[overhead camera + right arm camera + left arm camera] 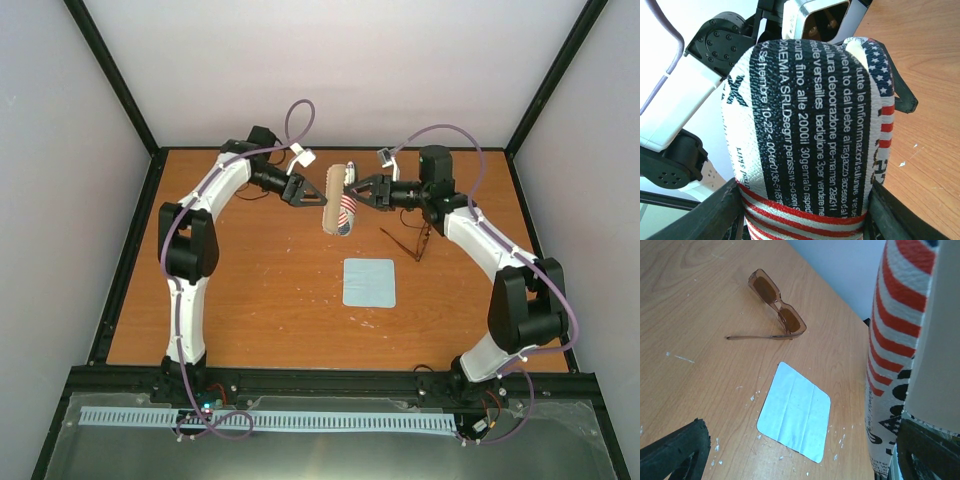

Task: Organize the sunglasses
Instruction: Open the sunglasses case, then place the sunglasses case at the center of the board.

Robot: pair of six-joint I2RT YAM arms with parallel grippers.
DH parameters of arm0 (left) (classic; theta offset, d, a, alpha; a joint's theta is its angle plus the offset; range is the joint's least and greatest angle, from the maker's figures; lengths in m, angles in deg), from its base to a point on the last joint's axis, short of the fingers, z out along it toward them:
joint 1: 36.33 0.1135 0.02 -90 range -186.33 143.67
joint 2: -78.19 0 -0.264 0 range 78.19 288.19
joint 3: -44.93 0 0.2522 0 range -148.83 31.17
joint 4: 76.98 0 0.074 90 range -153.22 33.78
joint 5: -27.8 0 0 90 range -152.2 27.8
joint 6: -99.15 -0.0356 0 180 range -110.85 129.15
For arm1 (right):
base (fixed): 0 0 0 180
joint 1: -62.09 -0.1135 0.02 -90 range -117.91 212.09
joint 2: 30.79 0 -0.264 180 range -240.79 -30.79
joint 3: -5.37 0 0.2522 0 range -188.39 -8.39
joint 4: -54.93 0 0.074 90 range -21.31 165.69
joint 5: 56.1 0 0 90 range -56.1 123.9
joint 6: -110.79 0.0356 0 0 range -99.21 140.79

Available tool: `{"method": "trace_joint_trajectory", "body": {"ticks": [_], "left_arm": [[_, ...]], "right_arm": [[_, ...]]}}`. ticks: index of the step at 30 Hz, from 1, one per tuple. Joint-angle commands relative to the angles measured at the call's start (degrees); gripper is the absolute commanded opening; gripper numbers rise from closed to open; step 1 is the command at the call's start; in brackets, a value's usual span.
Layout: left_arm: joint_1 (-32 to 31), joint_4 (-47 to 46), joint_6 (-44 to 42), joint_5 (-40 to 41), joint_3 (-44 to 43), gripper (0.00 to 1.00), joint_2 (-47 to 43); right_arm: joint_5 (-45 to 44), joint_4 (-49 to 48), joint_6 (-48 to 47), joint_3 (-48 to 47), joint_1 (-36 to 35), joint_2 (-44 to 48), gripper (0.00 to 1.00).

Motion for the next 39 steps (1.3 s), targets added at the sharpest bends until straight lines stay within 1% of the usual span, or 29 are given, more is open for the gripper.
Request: {"method": "trace_joint_trajectory", "body": {"ticks": [1, 4, 7, 9, 15, 24, 26, 28, 32, 33, 34, 35, 37, 39], "left_arm": [[1.16, -3.44, -0.85, 1.33, 3.17, 1.00, -3.20], [1.16, -4.68, 0.31, -0.96, 5.59, 1.00, -4.21], [1.20, -3.05, 0.85, -5.04, 5.96, 1.00, -3.99], [1.16, -2.84, 1.53, -7.12, 6.79, 1.00, -4.57], [1.16, -7.83, 6.20, -10.91, 9.78, 1.00, -8.13], [0.63, -13.14, 12.76, -12.47, 9.95, 0.85, -8.27], [0.03, -13.56, 13.12, -12.10, 9.93, 0.84, -8.05], [-0.70, -13.87, 13.05, -11.07, 9.97, 0.80, -8.00], [-1.46, -14.17, 12.82, -9.90, 10.44, 0.78, -7.87], [-1.54, -14.41, 12.93, -9.66, 10.62, 0.72, -7.79], [-1.56, -14.61, 13.13, -9.32, 10.78, 0.59, -7.80], [-1.57, -14.92, 13.38, -9.19, 10.95, 0.51, -7.79], [-1.64, -15.47, 13.99, -9.47, 11.21, 0.42, -7.71], [-1.70, -15.53, 14.41, -10.28, 11.05, 0.37, -7.48]], "right_arm": [[1.04, -2.88, 1.23, -1.72, 0.02, -0.22, 0.10], [0.34, -5.15, 2.78, -2.20, -0.03, -1.00, 0.10], [-2.36, -5.42, 2.97, -2.97, 0.08, -1.32, 0.10], [-3.13, -7.23, 4.11, -3.41, 0.00, -2.12, 0.11], [-3.55, -9.32, 5.71, -5.90, -0.25, -4.03, 0.11], [-2.75, -11.11, 6.95, -6.33, -1.20, -4.62, 0.12], [-2.85, -11.92, 7.36, -6.34, -1.44, -4.47, 0.11], [-2.89, -12.45, 7.69, -6.35, -1.45, -4.34, 0.12], [-2.69, -12.96, 8.08, -6.34, -1.45, -3.94, 0.12], [-2.72, -13.03, 8.14, -6.28, -1.47, -3.94, 0.12], [-2.76, -13.03, 8.14, -6.22, -1.42, -3.87, 0.11], [-2.74, -13.20, 8.20, -6.17, -1.47, -3.82, 0.12], [-2.76, -13.73, 8.51, -6.17, -1.48, -3.90, 0.12], [-2.60, -14.39, 9.03, -6.13, -1.55, -4.09, 0.12]]}}
